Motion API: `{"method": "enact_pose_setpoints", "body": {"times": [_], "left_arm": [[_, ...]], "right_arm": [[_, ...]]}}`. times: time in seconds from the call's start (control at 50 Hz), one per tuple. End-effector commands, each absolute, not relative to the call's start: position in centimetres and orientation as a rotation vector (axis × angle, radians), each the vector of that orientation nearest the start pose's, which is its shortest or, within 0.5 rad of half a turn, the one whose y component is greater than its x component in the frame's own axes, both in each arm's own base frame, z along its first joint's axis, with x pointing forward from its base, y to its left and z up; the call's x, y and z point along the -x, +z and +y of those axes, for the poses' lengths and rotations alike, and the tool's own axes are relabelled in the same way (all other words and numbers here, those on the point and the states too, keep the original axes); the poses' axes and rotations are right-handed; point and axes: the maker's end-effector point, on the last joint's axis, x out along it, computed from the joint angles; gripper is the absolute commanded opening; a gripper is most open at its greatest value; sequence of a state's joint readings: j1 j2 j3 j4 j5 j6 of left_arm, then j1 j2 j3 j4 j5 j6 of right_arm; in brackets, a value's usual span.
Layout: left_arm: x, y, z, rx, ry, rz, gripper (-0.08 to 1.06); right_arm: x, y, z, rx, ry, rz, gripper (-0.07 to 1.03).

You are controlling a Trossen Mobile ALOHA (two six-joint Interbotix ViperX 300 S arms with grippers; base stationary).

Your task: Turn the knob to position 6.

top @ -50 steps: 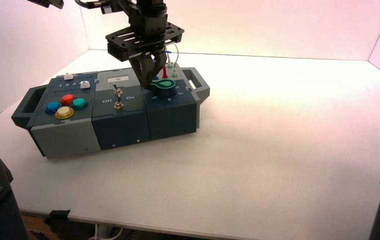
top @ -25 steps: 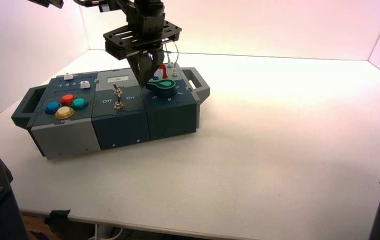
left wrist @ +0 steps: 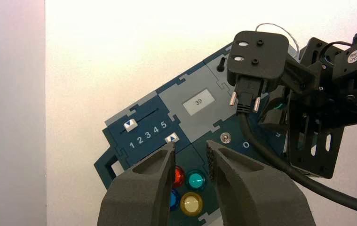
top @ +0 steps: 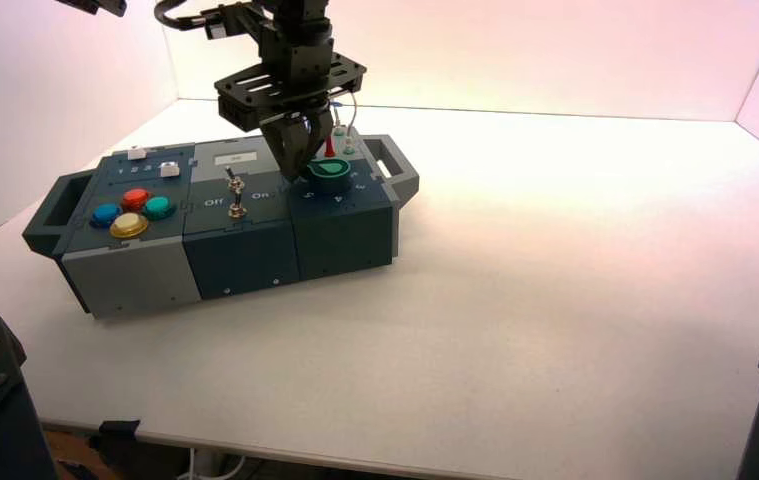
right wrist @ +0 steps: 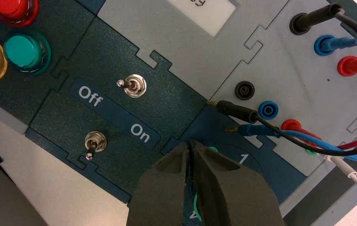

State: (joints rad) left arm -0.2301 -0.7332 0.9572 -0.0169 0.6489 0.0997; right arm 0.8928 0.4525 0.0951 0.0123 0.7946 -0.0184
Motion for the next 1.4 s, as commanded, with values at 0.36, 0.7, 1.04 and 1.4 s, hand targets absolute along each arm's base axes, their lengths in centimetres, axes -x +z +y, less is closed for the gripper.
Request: {"method": "enact_pose_setpoints", "body": {"times": [0.36, 0.7, 1.04, 1.4], "left_arm": [[-24.6, 19.4, -5.9, -0.174, -0.259, 0.835, 0.38], [-24.7, 19.2, -5.9, -0.175, -0.259, 0.842, 0.38], [-24.8, 18.5, -5.9, -0.176, -0.259, 0.872, 0.38], [-25.0, 18.1, -6.3, -0.188, -0.274, 0.883, 0.47]], "right_arm": [[-31.2, 10.3, 39.0, 0.545, 0.792, 1.13, 0.01], [-30.0, 16.4, 37.1, 0.527, 0.802, 1.053, 0.01], [-26.8, 22.2, 28.6, 0.466, 0.744, 0.968, 0.21], [-23.0, 25.2, 12.3, 0.273, 0.473, 0.83, 0.66]]}}
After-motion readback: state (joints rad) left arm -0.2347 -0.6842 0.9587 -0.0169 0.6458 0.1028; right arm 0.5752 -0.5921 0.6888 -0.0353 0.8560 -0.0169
